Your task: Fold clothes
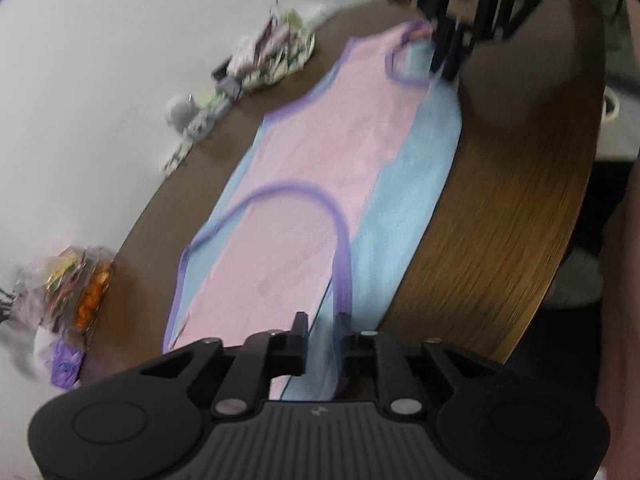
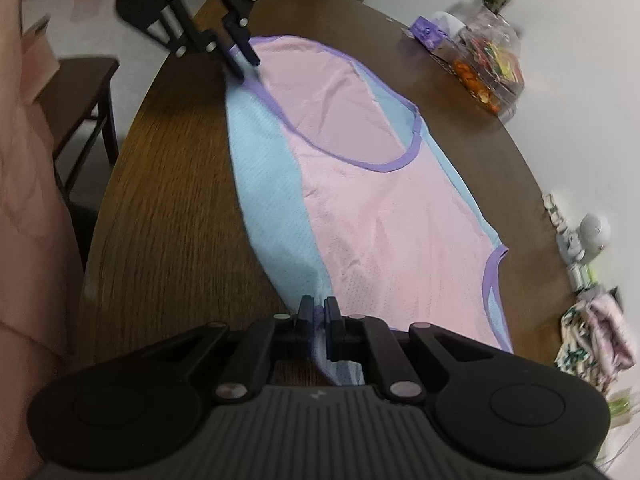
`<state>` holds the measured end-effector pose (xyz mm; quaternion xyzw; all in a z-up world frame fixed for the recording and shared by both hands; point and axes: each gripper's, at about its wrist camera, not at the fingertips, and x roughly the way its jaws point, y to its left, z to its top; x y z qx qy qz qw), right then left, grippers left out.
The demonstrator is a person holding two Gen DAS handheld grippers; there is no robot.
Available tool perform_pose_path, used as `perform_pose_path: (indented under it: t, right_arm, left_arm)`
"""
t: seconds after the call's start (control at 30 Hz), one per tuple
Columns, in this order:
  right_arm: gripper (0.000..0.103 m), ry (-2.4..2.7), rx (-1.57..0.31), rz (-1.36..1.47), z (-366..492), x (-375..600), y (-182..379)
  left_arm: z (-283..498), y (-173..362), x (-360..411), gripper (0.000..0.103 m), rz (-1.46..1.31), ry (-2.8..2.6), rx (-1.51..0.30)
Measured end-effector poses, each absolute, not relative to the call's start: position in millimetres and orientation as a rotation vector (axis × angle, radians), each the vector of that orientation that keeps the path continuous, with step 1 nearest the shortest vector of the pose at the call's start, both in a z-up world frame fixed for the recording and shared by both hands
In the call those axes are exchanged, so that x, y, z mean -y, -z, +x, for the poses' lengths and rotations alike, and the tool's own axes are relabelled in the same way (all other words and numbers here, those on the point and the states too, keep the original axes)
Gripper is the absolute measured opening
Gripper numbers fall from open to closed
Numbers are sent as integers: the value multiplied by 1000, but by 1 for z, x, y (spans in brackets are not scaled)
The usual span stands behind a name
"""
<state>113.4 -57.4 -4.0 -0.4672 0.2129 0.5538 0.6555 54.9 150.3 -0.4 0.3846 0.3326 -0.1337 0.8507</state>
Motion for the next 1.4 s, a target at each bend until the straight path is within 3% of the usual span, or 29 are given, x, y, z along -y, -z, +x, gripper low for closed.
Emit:
perform_pose_path:
  t: [0.07, 0.3, 0.43, 0.53, 0.7, 0.8, 0.87, 1.03, 1.1, 1.17, 1.3, 1.4]
  right_arm:
    - [5, -1260, -508, -1020, 118, 57, 0]
    - [5, -1255, -552, -910, 132, 66, -14]
    - [5, -1266, -553, -893, 132, 70, -17]
    - [5, -1274, -542, -889, 131, 72, -17]
    - [8, -1252, -473, -956, 116, 70, -4]
    - [16, -1238, -431, -995, 107, 68, 4]
    - [31, -1229, -403, -1022, 101, 68, 9]
    - [32, -1206, -338, -1077, 88, 61, 22]
    - [32, -1185, -320, -1116, 85, 54, 27]
    - [20, -1157, -314, -1154, 84, 51, 30]
    - [8, -1108, -313, -1193, 86, 53, 33]
    - [5, -1108, -317, -1177, 88, 55, 31]
  left_arm:
    - [56, -1, -131, 43, 813, 314, -639]
    - [81, 19, -52, 45, 863, 488, -562]
    - [92, 29, -27, 30, 936, 457, -540]
    - [96, 31, -20, 1, 971, 434, -535]
    - [101, 28, -19, 1, 964, 409, -541]
    - [104, 25, -21, 1, 953, 402, -545]
    - [105, 23, -21, 1, 942, 396, -551]
    - [103, 20, -20, 1, 911, 384, -552]
    - [101, 18, -19, 1, 898, 382, -550]
    - [98, 18, -19, 1, 887, 375, -548]
    - [93, 22, -21, 3, 875, 345, -548]
    - [91, 29, -21, 5, 889, 301, -549]
